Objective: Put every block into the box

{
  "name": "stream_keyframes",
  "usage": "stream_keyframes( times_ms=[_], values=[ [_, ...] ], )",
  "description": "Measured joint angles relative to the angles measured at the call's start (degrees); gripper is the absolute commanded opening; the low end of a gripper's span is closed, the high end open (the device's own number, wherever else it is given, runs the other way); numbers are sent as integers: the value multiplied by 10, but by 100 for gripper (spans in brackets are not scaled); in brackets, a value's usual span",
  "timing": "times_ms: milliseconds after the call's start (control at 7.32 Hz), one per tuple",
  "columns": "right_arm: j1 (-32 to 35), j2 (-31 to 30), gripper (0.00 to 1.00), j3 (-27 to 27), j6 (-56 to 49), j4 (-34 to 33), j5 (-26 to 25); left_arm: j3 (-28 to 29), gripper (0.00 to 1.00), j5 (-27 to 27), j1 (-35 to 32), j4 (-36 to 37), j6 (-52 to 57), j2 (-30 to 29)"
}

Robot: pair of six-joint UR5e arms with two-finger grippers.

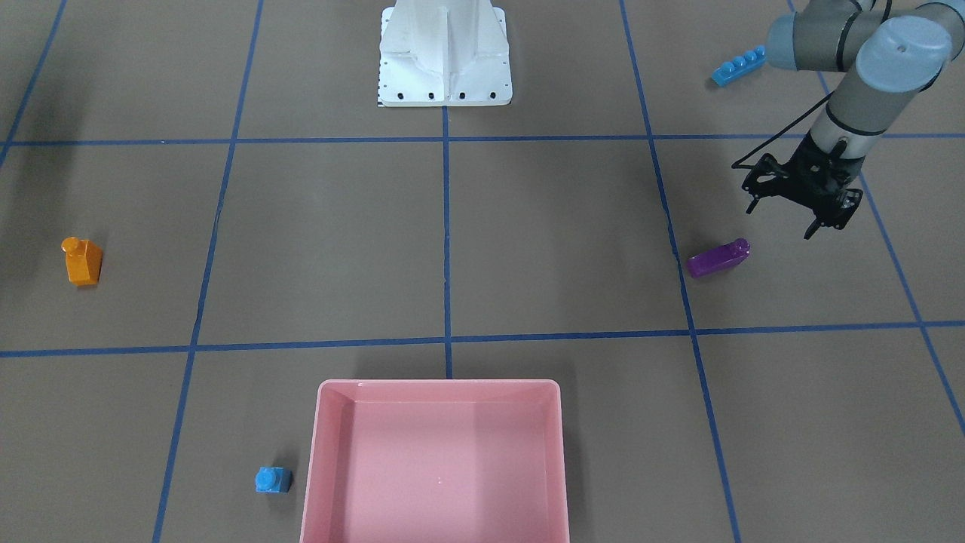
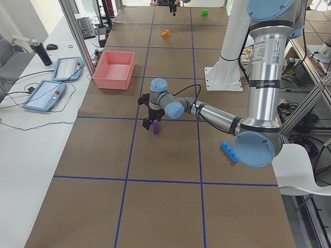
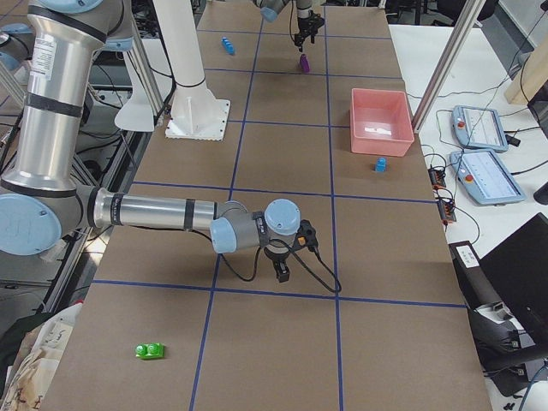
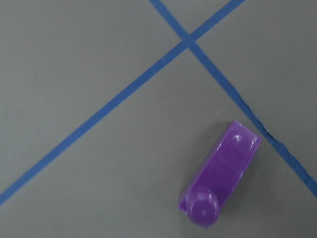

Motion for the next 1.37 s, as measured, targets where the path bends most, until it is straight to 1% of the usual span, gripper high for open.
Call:
stream_keyframes(
  times_ms=[410, 546, 683, 820, 956, 1093, 1366],
  values=[
    [-28, 29, 100, -28, 9, 0, 0, 30, 93, -4, 31, 1, 9, -15],
    [-35, 39, 100, -37, 19, 0, 0, 34, 83, -21, 36, 2, 9, -17],
    [-41, 44, 100, -41, 26, 0, 0, 40, 63, -43, 37, 2, 9, -19],
    [-46, 49, 100, -45, 29, 0, -1, 54, 42, -55, 39, 2, 10, -29],
    [-49, 57, 100, -53, 31, 0, -1, 72, 0, -60, 40, 2, 10, -46],
    [-51, 67, 100, -62, 31, 0, -1, 80, 0, -62, 39, 3, 9, -58],
    [-54, 77, 100, -71, 32, 0, -1, 68, 0, -83, 23, 8, -11, -64]
  ],
)
